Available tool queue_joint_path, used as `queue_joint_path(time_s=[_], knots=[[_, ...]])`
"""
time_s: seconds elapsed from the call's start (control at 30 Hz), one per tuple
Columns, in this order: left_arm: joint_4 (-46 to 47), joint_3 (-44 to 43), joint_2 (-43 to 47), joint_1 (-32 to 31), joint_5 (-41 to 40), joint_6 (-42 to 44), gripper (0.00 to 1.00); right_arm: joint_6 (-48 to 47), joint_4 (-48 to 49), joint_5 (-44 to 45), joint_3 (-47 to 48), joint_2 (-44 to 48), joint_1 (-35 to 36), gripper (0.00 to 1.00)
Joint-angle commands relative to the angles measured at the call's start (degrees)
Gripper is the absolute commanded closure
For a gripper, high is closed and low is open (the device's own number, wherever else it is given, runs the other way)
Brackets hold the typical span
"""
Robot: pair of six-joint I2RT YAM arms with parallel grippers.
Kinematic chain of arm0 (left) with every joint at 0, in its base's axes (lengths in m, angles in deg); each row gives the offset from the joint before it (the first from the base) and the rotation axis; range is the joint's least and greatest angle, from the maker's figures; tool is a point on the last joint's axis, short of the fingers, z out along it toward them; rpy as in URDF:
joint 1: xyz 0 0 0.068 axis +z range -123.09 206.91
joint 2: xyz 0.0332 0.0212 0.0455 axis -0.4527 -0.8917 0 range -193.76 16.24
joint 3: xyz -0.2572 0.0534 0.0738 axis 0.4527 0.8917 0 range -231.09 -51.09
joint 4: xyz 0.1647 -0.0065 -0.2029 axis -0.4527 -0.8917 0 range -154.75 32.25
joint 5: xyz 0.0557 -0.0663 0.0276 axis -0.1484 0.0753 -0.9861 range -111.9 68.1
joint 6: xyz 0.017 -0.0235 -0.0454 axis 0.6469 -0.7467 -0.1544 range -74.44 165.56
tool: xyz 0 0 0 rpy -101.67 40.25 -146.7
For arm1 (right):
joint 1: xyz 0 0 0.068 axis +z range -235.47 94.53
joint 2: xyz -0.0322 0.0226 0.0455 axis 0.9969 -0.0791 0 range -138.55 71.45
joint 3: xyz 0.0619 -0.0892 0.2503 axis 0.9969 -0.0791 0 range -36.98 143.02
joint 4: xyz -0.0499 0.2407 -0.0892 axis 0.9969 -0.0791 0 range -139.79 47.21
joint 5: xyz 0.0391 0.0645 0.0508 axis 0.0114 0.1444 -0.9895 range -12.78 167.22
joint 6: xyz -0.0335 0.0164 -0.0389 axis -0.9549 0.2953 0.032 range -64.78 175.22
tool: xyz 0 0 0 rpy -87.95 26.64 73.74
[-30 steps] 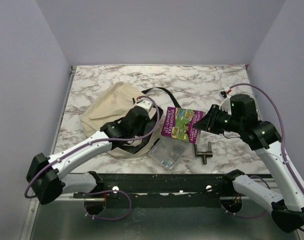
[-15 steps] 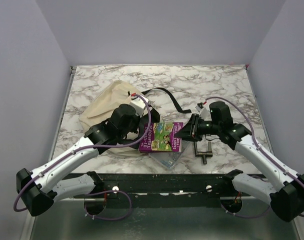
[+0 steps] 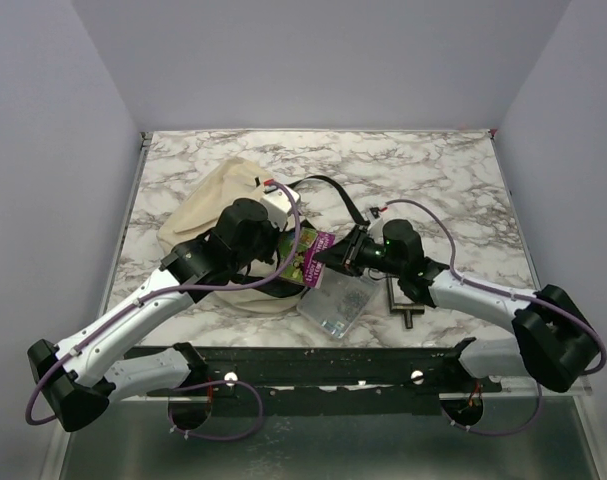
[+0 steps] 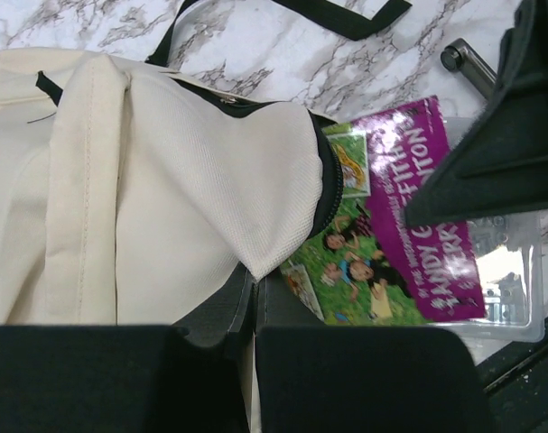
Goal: Pack the student bag
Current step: Place the book in the student bag.
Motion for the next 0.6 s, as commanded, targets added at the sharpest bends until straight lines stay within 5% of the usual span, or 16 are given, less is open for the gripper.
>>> queue_joint_path(time_s=[0.0, 0.23, 0.4, 0.57], knots=[[1.66, -3.78, 0.99, -0.44, 6.22, 0.47, 1.0, 3.45, 23.36, 7.48, -1.31, -4.65, 0.92, 1.0], [1.08, -3.81, 1.68, -0.37, 6.67, 2.2, 1.0, 1.86, 36.74, 16.15, 8.69, -22.35, 9.0, 1.0], [0.8, -3.08, 3.31, -0.28, 5.56, 3.24, 1.0, 4.26, 50.6, 23.99, 12.53, -37.38, 12.08, 0.68], [1.43, 0.34, 5.04, -0.18, 6.23, 3.0, 1.0, 1.61, 47.91, 27.54, 10.91, -39.26, 12.32, 0.4]])
